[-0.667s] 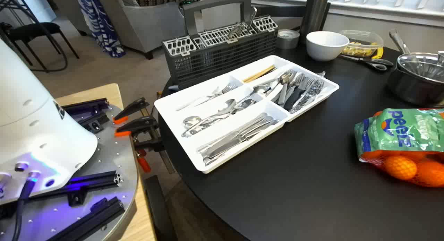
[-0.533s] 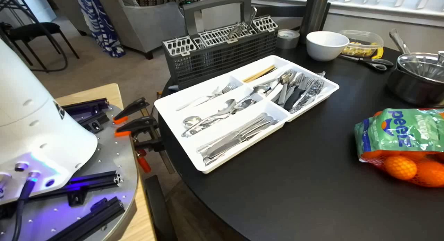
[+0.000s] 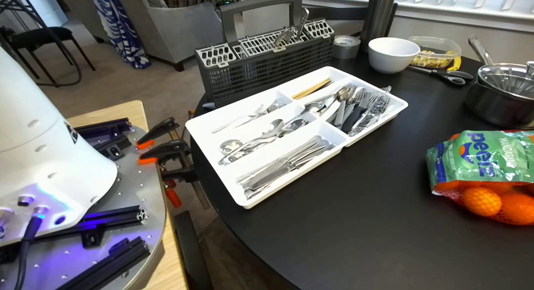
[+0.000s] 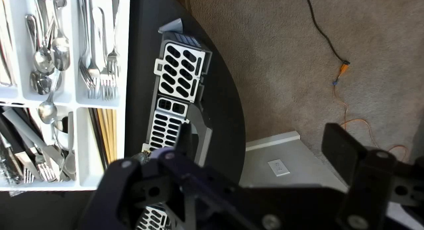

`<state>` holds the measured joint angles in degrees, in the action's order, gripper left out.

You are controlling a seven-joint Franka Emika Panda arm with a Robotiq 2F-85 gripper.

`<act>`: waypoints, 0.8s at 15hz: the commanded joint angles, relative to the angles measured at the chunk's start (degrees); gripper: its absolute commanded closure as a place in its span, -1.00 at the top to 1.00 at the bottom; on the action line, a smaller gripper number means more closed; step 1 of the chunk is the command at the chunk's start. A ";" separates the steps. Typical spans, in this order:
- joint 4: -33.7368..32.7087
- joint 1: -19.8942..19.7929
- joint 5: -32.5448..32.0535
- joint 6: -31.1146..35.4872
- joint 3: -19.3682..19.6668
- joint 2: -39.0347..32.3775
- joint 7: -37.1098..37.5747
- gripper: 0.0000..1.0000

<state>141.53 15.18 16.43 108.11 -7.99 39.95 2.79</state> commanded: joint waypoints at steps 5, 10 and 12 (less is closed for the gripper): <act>-0.19 -0.89 0.47 -0.31 -0.67 0.02 -0.41 1.00; -0.19 -0.89 0.47 -0.31 -0.67 0.02 -0.41 1.00; -1.77 -1.76 -0.24 -1.78 1.03 0.29 -1.48 1.00</act>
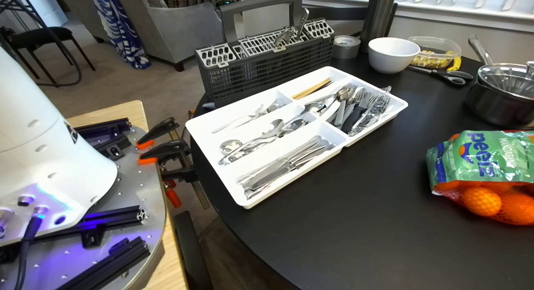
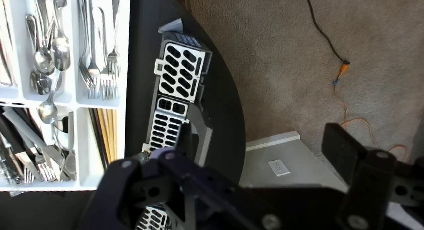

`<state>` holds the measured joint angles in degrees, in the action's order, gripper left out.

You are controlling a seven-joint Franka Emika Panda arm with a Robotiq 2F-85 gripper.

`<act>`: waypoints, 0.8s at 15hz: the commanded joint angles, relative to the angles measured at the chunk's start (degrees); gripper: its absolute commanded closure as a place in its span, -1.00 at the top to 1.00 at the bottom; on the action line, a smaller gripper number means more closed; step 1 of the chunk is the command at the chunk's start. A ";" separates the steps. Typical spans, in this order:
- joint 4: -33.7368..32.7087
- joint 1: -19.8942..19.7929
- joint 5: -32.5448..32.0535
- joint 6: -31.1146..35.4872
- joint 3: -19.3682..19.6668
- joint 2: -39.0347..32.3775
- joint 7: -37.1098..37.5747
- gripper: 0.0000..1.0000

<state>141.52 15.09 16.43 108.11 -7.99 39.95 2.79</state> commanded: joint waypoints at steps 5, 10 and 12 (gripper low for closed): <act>-13.80 -3.12 -1.67 -9.61 12.12 -7.52 -18.43 1.00; -18.73 -2.98 4.03 -10.12 19.33 -17.54 -36.98 1.00; -18.83 -3.82 4.71 -8.83 19.05 -21.36 -41.22 1.00</act>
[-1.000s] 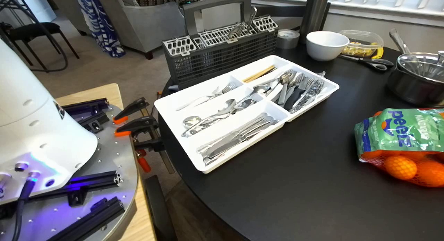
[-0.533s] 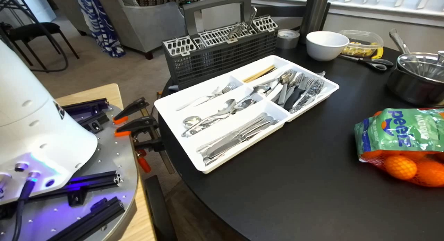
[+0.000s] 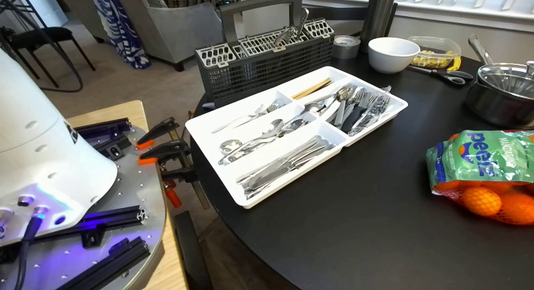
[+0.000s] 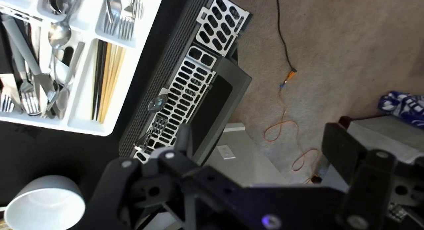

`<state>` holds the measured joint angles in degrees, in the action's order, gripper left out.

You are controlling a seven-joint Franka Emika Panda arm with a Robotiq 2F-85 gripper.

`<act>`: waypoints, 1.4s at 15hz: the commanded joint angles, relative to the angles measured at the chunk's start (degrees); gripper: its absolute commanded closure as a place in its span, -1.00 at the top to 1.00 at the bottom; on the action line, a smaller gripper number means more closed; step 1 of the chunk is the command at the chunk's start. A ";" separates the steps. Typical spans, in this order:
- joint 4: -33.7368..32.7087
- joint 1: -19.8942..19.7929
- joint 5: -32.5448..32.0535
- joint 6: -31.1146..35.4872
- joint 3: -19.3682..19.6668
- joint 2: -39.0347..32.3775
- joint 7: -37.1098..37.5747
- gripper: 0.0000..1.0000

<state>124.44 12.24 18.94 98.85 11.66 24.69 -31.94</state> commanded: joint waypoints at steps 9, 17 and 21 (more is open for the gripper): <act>-1.30 -7.21 1.56 11.09 -3.15 -14.51 -6.08 1.00; -3.78 -8.57 10.87 18.37 -2.08 -21.90 -7.84 1.00; -6.98 -12.02 19.49 20.71 -3.25 -31.04 -8.89 1.00</act>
<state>121.30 3.19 33.21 118.97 10.00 0.62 -38.86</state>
